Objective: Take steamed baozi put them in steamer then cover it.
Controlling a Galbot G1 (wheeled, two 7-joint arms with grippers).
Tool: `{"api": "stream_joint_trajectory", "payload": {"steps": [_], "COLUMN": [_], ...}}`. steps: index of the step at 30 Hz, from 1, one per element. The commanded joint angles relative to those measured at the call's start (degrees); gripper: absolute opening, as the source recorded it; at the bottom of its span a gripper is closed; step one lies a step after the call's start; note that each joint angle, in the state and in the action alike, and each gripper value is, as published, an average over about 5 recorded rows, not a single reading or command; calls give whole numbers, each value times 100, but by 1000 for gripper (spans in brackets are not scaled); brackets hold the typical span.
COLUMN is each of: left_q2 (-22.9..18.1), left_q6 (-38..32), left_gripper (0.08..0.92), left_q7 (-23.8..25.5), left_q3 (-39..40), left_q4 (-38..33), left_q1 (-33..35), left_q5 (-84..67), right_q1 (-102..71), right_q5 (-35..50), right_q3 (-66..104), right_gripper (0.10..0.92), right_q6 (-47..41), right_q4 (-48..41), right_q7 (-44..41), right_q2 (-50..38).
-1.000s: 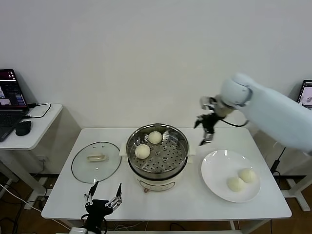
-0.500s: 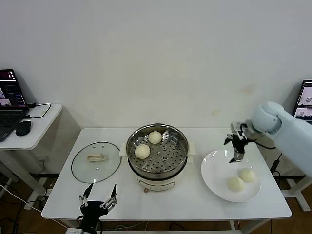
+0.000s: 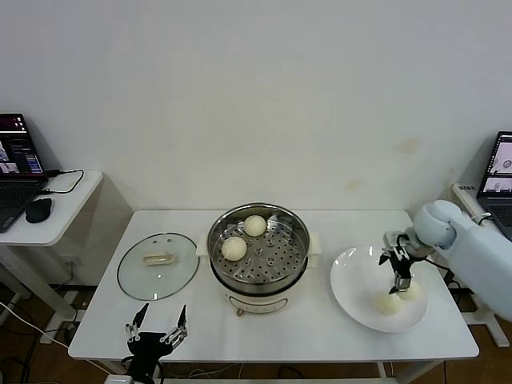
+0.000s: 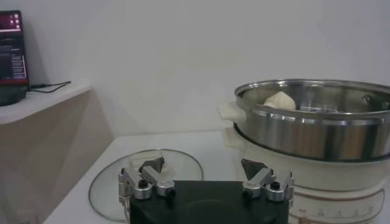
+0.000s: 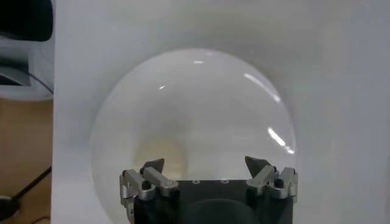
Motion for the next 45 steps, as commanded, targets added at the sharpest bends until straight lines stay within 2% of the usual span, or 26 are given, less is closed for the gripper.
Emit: {"api": "stream_joint_trajectory", "payload": {"steps": [1, 36, 39, 45], "left_q2": [6, -47, -49, -53], "left_q6": [2, -14, -13, -14], "left_gripper": [823, 823, 823, 823], "left_q7": [11, 5, 4, 3], "left_q3": [-53, 105, 125, 155], "left_q4": [-9, 147, 152, 148], "left_q1": [41, 24, 13, 17], "left_q5": [-4, 146, 157, 174], "right_q1": [-414, -847, -872, -854], "right_q5": [-225, -445, -457, -408], "right_q3": [200, 382, 396, 426], "right_gripper": [823, 823, 796, 662], "right_q6": [96, 116, 114, 113], "right_q4": [-51, -306, -318, -336], "right_q7": [-19, 327, 333, 335], "right_q2": [11, 289, 285, 281]}}
